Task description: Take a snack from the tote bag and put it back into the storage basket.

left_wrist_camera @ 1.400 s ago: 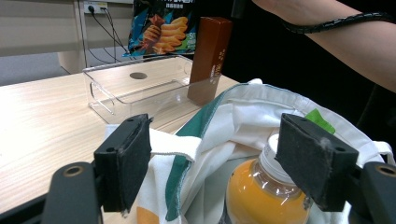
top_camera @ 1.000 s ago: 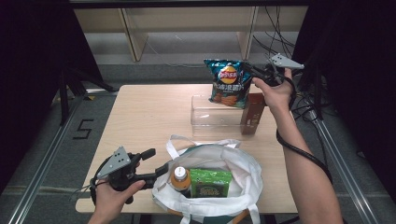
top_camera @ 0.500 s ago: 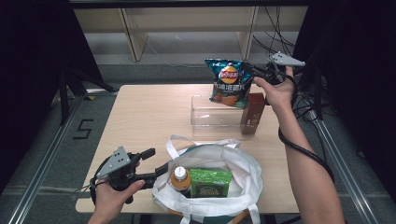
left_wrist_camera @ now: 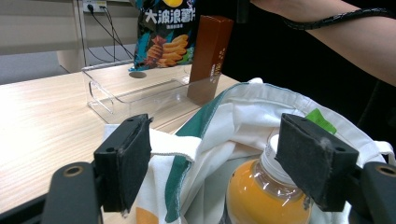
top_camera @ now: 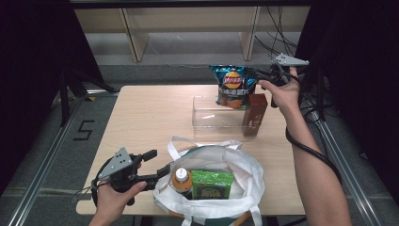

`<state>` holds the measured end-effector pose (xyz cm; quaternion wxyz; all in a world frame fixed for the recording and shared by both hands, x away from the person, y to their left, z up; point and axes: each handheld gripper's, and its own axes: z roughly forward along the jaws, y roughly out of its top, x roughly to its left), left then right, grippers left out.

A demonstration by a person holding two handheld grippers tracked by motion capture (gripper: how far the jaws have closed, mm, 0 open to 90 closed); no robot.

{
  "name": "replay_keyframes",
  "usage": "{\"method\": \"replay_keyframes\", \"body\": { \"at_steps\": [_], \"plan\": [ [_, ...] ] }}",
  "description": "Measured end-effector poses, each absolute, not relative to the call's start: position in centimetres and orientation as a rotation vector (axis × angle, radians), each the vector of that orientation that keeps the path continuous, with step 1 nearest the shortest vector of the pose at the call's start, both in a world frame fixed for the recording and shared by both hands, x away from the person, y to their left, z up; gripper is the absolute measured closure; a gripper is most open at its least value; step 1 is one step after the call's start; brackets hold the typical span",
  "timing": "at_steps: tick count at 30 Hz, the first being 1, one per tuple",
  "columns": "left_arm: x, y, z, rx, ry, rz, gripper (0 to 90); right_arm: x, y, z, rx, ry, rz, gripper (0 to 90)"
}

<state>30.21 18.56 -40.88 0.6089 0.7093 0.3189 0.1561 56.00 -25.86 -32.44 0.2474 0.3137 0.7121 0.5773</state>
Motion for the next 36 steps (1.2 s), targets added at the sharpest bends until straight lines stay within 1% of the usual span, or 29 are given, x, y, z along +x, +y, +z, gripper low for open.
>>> {"method": "replay_keyframes", "body": {
  "at_steps": [5,21,28,36],
  "plan": [
    [30.2,18.5,-40.9,1.639,0.736,0.359,25.5,56.3,-26.2,-32.9,0.875,1.953,1.598,89.5],
    [30.1,18.6,-40.9,1.640,0.735,0.359,25.4,56.6,-26.5,-32.6,0.910,2.053,1.538,89.4],
    [30.1,18.5,-40.9,1.645,0.736,0.359,25.4,56.7,-26.0,-32.1,0.883,2.057,1.499,89.7],
    [30.3,18.5,-41.0,1.642,0.719,0.354,25.3,57.0,-25.2,-31.4,0.871,2.054,1.553,89.8]
  ]
}}
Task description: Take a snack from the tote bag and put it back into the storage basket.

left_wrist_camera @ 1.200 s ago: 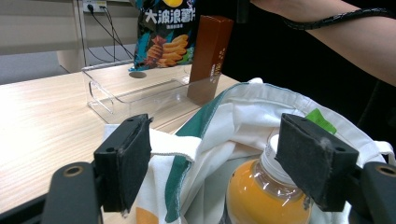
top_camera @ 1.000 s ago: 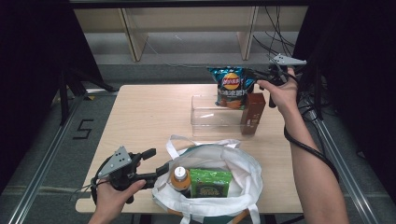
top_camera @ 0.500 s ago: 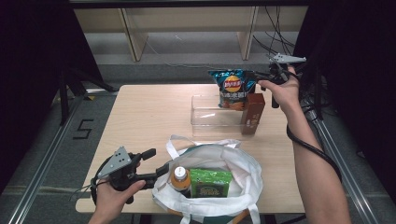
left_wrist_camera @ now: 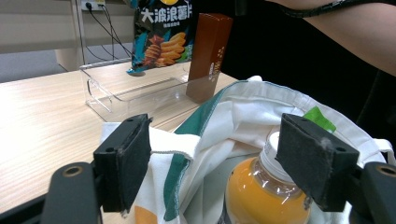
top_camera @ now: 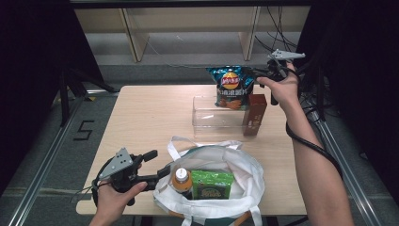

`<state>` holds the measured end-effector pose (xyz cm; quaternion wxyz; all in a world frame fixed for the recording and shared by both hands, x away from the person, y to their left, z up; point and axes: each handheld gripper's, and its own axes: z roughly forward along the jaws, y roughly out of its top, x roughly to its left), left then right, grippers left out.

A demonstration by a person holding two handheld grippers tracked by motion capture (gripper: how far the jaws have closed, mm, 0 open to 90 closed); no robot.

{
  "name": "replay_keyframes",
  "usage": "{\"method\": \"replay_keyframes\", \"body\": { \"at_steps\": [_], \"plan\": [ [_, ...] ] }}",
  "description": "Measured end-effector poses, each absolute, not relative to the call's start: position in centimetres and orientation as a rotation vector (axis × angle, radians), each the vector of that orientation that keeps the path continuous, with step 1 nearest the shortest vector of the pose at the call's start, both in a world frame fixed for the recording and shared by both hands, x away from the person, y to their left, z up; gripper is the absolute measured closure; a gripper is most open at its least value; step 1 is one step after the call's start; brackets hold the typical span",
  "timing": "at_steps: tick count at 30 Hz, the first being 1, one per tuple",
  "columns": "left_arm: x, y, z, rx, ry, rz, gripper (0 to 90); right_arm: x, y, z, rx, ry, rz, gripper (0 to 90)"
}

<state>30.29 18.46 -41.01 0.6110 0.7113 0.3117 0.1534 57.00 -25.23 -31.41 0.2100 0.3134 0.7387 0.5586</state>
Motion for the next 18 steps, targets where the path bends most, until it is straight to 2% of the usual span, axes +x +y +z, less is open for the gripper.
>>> {"method": "replay_keyframes", "body": {
  "at_steps": [18],
  "plan": [
    [30.3,18.5,-41.0,1.638,0.723,0.355,25.3,58.0,-24.2,-31.4,0.856,2.116,1.551,89.7]
  ]
}}
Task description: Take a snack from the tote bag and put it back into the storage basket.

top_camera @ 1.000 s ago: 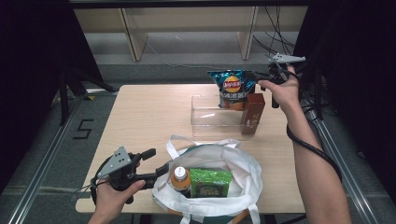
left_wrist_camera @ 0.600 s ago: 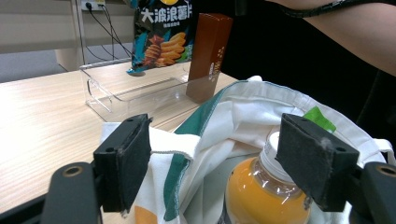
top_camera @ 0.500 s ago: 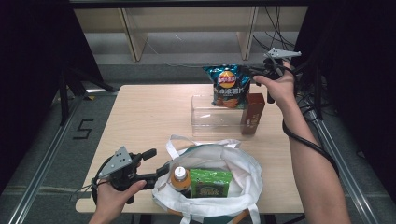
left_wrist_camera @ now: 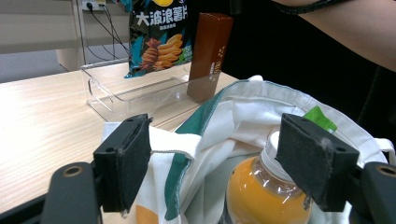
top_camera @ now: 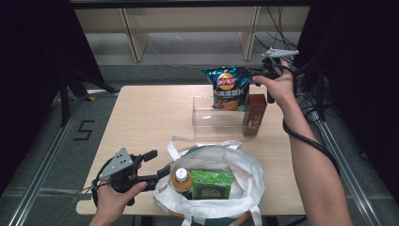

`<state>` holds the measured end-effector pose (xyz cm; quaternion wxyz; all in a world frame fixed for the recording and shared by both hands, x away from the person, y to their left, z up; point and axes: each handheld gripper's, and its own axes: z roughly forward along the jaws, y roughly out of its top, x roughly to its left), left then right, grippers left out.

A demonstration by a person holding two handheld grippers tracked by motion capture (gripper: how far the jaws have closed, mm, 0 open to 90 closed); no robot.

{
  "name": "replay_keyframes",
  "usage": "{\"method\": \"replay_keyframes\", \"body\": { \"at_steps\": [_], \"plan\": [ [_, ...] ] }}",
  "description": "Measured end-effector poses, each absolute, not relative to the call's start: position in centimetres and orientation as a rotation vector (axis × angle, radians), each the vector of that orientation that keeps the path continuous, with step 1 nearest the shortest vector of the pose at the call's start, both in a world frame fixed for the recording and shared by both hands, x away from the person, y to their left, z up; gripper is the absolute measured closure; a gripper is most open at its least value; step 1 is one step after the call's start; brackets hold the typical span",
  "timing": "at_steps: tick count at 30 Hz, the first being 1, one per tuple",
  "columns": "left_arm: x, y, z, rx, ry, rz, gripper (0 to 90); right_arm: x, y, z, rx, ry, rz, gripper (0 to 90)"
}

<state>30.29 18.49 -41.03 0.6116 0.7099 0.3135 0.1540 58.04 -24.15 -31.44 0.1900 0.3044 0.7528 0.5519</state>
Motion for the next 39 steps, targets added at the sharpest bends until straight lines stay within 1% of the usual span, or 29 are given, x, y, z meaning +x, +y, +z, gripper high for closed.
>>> {"method": "replay_keyframes", "body": {
  "at_steps": [16,23,28,34,36,39],
  "plan": [
    [30.2,18.5,-40.9,1.642,0.735,0.357,25.3,58.4,-22.6,-31.3,0.849,2.148,1.524,89.6],
    [30.3,18.5,-41.0,1.637,0.722,0.353,25.3,58.8,-22.5,-31.3,0.856,2.193,1.492,89.1],
    [30.3,18.5,-41.0,1.643,0.727,0.356,25.3,59.1,-22.7,-32.0,0.913,2.187,1.435,87.9],
    [30.3,18.4,-41.0,1.645,0.733,0.354,25.3,59.3,-23.0,-32.0,0.953,2.263,1.316,86.7],
    [30.3,18.4,-41.0,1.644,0.733,0.354,25.3,59.4,-23.1,-32.2,0.948,2.238,1.310,84.9],
    [30.3,18.5,-41.0,1.645,0.735,0.353,25.3,59.2,-23.2,-32.1,0.968,2.245,1.271,78.3]
  ]
}}
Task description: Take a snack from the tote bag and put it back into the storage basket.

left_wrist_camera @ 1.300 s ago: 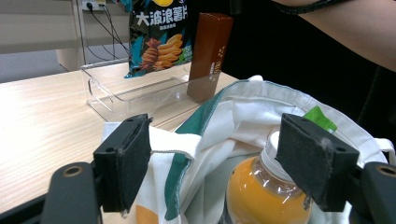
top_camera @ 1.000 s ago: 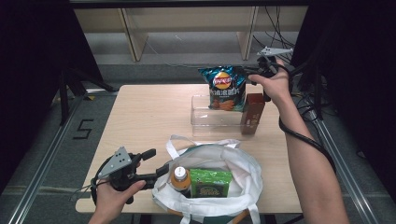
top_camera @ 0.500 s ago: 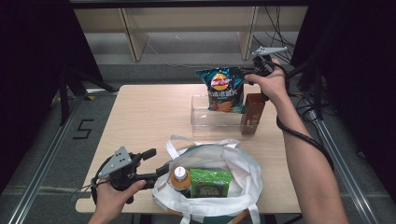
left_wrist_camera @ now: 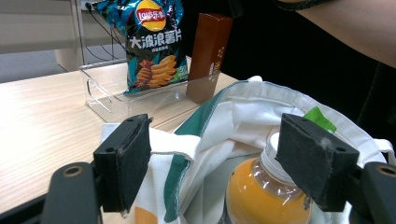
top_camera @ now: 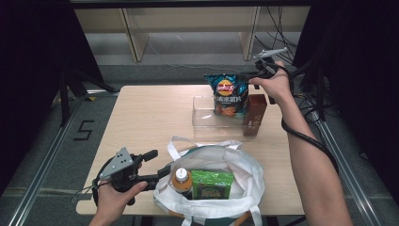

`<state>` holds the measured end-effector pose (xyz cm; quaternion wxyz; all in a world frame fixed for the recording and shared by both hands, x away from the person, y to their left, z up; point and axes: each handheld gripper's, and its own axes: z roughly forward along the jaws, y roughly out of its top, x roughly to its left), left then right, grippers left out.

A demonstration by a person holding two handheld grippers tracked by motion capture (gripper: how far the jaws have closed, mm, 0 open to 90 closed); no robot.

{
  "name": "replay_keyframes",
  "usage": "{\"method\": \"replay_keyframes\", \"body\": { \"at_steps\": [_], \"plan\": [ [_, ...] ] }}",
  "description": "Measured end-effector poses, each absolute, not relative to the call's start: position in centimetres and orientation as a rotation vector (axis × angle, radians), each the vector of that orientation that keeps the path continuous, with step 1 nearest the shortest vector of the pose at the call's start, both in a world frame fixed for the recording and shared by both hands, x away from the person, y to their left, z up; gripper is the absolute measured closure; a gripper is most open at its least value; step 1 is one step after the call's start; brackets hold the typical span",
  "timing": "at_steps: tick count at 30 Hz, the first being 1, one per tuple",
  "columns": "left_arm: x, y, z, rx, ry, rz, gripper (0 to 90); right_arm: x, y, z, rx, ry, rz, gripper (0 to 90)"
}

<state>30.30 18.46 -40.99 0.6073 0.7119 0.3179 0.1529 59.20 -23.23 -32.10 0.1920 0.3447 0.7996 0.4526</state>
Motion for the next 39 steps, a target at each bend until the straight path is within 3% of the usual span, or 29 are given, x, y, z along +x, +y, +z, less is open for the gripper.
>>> {"method": "replay_keyframes", "body": {
  "at_steps": [7,39],
  "plan": [
    [30.3,18.4,-40.9,1.641,0.729,0.354,25.3,58.5,-23.8,-31.0,0.981,2.244,1.262,58.4],
    [29.9,18.5,-39.9,1.618,0.710,0.372,25.7,51.2,-28.4,-28.7,1.041,2.069,1.371,58.0]
  ]
}}
